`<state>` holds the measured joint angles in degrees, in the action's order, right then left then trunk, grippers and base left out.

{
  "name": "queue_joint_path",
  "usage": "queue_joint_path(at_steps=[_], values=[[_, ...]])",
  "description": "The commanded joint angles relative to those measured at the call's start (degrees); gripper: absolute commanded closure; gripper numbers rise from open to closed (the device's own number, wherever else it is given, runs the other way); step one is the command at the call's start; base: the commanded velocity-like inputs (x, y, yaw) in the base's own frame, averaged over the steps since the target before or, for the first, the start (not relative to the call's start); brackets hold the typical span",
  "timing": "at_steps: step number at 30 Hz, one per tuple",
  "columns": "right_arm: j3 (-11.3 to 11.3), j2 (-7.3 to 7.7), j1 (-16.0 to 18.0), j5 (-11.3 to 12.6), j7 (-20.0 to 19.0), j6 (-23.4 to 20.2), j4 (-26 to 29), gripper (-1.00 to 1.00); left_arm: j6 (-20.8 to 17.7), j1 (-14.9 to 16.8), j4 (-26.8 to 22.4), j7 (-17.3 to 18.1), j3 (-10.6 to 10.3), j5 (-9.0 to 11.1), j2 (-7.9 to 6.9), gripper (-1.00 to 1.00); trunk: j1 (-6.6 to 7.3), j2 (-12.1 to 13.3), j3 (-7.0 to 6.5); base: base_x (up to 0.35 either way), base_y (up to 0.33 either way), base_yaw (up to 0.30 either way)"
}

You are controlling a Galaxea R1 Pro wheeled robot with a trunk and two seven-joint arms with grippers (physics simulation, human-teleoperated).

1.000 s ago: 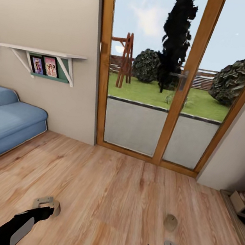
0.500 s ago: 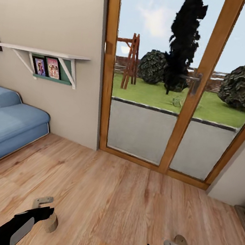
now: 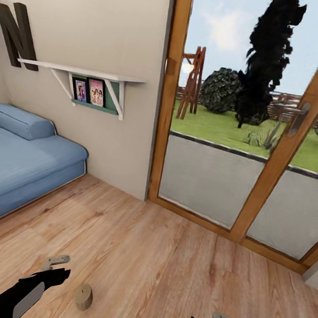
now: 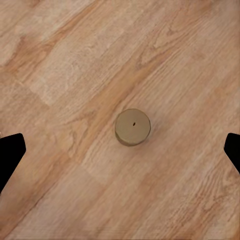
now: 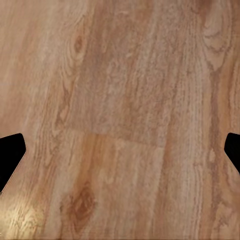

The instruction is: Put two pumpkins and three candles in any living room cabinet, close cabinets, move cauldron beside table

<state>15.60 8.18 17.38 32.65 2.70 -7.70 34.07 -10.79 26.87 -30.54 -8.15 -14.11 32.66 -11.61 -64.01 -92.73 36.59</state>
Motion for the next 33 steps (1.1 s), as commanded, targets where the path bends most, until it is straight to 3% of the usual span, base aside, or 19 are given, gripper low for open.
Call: queue_joint_path(at_steps=[1, 14, 27, 31, 33], values=[[0.3, 0.08, 0.0, 0.4, 0.3, -0.2, 0.1, -1.00, -0.2, 0.0, -0.1, -0.5, -0.5, 0.6, -0.08, -1.00, -0.02, 0.0, 0.06, 0.208, 0.027, 0.062], [0.3, 0.08, 0.0, 0.4, 0.3, -0.1, 0.1, -1.00, -0.2, 0.0, -0.1, -0.5, -0.6, 0.5, -0.08, -1.00, -0.02, 0.0, 0.06, 0.216, 0.085, 0.010], [0.4, 0.08, 0.0, 0.4, 0.3, -0.1, 0.2, -1.00, -0.8, 0.0, 0.1, -0.5, -0.6, 0.4, -0.11, -1.00, -0.02, 0.0, 0.06, 0.033, 0.105, 0.000], [0.5, 0.00, 0.0, 0.4, 0.4, -0.3, 1.8, -1.00, -1.1, 0.1, 1.6, -1.9, -0.5, 0.5, -0.06, -1.00, -0.02, 0.0, 0.06, 0.002, 0.007, 0.000], [0.4, -0.09, 0.1, 0.4, 0.7, -1.1, 4.3, -1.00, -1.8, 0.1, 2.7, -2.6, -0.6, 0.5, 0.87, -1.00, -0.02, 0.0, 0.06, 0.001, 0.002, 0.000]])
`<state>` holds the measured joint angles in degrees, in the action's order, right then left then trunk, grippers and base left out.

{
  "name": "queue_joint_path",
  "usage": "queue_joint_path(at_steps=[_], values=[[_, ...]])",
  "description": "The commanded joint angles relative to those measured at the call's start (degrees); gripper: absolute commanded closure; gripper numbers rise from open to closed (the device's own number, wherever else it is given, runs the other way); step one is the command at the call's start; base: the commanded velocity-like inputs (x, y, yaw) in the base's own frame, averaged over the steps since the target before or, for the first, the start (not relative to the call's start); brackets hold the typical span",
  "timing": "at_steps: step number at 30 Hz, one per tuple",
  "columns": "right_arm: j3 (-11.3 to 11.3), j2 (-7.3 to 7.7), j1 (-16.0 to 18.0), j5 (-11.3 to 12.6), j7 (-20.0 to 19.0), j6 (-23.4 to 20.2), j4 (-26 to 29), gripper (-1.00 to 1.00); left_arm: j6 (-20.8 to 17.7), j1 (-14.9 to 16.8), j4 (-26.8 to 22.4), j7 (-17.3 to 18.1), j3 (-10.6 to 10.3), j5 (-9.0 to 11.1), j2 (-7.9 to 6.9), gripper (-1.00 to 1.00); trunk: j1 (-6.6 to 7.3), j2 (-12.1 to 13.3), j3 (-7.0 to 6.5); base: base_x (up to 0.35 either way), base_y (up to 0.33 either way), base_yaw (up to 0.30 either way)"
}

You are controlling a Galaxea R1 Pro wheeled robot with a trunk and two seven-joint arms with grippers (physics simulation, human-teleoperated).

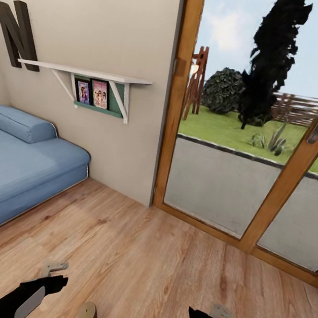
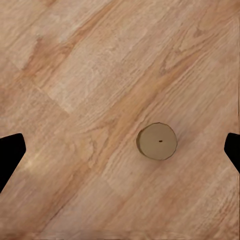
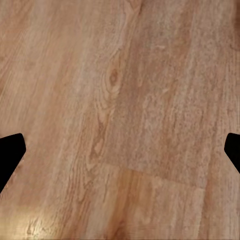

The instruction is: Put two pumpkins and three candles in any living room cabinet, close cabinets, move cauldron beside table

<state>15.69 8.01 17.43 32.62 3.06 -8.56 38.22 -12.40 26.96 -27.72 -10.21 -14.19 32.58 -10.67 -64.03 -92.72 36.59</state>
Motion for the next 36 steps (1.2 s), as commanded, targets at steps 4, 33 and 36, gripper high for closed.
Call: queue_joint_path(at_steps=[4, 33, 36], values=[[-0.1, -0.02, 0.3, 0.9, 0.7, -7.2, 6.8, -1.00, -5.7, 0.9, 3.4, -0.9, -0.8, 0.4, 3.48, -1.00, 0.00, 0.0, 0.06, 0.000, 0.000, 0.000], [-0.7, -6.60, 5.8, 0.6, 16.6, -29.5, 41.7, -1.00, -5.9, 7.9, 10.1, -1.1, -0.6, 0.6, 5.69, -1.00, 0.00, 0.0, 0.06, 0.000, 0.000, 0.000], [-0.7, -6.59, 5.8, 0.8, 16.7, -29.7, 41.8, -1.00, -5.0, 8.6, 10.3, -1.0, -0.5, 0.6, 5.69, -1.00, 0.00, 0.0, 0.06, 0.000, 0.000, 0.000]])
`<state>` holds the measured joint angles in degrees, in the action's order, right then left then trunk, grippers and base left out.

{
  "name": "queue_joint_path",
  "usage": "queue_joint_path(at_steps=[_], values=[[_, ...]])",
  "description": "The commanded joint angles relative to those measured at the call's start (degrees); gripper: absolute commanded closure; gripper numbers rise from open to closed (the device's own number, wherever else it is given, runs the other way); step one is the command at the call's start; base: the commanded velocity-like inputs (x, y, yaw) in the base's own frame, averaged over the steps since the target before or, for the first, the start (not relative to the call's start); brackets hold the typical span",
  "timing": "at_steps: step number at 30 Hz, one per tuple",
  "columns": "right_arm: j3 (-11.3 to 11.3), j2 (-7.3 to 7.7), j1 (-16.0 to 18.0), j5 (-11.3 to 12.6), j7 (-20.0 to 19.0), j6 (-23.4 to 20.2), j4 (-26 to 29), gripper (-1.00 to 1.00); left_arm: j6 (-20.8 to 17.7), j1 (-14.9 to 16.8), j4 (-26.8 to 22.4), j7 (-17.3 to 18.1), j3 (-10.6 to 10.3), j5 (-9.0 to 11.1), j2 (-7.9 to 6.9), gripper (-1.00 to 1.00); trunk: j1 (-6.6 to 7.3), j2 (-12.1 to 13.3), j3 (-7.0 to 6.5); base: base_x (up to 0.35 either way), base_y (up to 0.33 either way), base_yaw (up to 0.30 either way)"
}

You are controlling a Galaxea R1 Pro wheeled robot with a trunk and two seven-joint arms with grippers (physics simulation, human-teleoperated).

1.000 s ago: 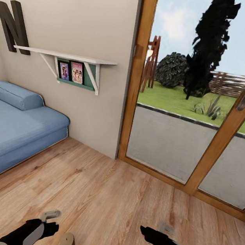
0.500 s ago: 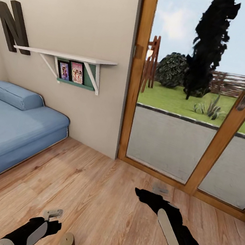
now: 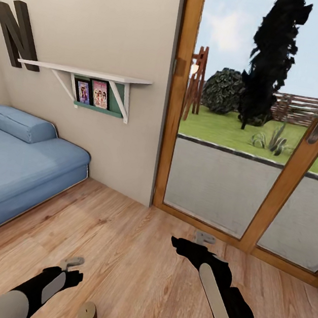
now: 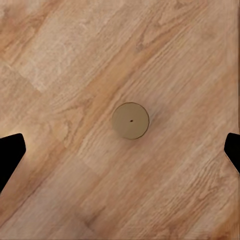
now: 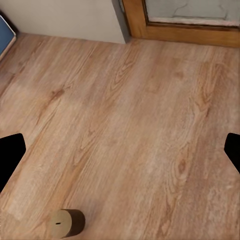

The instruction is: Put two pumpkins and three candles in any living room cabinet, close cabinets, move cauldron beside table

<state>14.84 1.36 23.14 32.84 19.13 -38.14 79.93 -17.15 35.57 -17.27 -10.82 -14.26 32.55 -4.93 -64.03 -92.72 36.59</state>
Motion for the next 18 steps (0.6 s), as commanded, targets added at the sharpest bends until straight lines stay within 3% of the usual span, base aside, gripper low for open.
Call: queue_joint_path(at_steps=[1, 9, 14, 18], values=[[0.1, 0.05, 0.1, 0.6, 0.6, -0.1, 0.1, -1.00, 0.0, 0.1, -0.1, -0.4, -0.5, 0.6, -0.08, -1.00, 0.00, 0.0, 0.06, 0.000, 0.000, 0.000], [0.3, 0.45, -0.1, 1.1, 0.1, 0.0, 0.7, -1.00, 1.1, 0.4, -0.1, 0.0, -0.6, 0.6, -0.17, -1.00, 0.00, 0.0, 0.04, 0.000, 0.018, -0.014], [0.3, 0.48, -0.1, 1.1, 0.0, 0.0, 0.7, -1.00, 1.7, 0.4, -0.1, 0.1, -0.7, 0.6, -0.17, -1.00, 0.00, 0.0, -0.07, 0.000, 0.162, -0.203], [0.3, 0.48, -0.1, 1.1, 0.0, 0.0, 0.7, -1.00, 2.9, 0.4, 0.0, 0.2, -2.0, 0.5, -0.17, -1.00, 0.00, 0.0, -0.13, 0.000, 0.052, -0.198]])
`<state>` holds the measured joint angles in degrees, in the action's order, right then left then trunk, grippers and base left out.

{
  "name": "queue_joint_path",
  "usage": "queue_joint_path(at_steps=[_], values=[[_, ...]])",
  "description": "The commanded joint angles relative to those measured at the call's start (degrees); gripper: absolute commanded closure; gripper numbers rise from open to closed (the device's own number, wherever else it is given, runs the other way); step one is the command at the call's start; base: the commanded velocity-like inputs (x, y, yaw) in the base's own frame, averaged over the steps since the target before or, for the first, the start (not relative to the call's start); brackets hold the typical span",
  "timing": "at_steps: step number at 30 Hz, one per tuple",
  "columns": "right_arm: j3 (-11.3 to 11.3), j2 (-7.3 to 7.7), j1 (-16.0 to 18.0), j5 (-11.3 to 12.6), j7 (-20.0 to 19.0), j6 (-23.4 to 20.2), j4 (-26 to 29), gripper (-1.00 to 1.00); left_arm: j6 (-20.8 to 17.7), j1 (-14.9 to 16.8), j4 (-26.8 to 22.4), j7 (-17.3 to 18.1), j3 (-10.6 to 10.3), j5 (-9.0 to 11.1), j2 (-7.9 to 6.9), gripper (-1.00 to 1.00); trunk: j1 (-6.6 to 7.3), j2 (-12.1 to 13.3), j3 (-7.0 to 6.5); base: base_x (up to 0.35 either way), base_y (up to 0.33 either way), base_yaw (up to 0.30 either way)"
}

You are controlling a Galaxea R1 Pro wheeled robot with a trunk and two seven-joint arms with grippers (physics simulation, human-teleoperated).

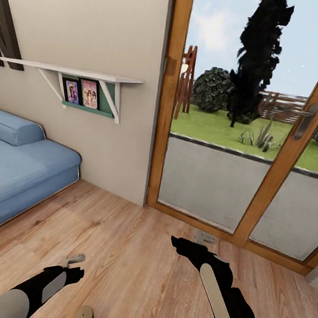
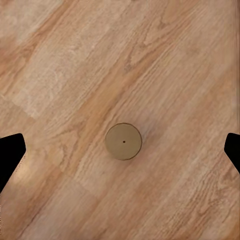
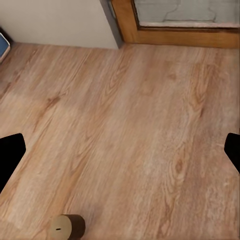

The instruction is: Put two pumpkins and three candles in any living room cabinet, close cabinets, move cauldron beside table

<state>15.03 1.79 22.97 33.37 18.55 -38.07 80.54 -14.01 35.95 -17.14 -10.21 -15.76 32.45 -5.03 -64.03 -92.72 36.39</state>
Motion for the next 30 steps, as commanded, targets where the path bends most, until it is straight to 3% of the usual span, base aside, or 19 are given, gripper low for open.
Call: queue_joint_path(at_steps=[1, 6, 18, 30], values=[[0.1, 0.08, 0.1, 0.6, 0.6, -0.1, 0.0, -1.00, 0.0, 0.0, -0.2, -0.3, -1.1, 0.6, -0.06, -1.00, 0.00, 0.0, 0.05, 0.000, 0.020, -0.085], [0.0, 0.01, 0.1, 0.6, 0.6, -0.1, 0.0, -1.00, 0.5, 0.0, -0.2, -0.2, -2.1, 0.6, -0.05, -1.00, 0.00, 0.0, 0.04, 0.076, 0.044, -0.031], [0.1, -0.07, 0.1, 0.6, 0.6, -0.1, 0.1, -1.00, 0.6, 0.0, -0.2, -0.2, -2.2, 0.5, 0.02, -1.00, 0.00, 0.0, 0.04, 0.022, 0.004, -0.001], [0.2, -0.04, 0.1, 0.6, 0.5, -0.1, 0.1, -1.00, 0.6, 0.0, -0.2, -0.2, -2.8, 0.5, 0.02, -1.00, 0.00, 0.0, 0.04, 0.163, 0.000, 0.000]])
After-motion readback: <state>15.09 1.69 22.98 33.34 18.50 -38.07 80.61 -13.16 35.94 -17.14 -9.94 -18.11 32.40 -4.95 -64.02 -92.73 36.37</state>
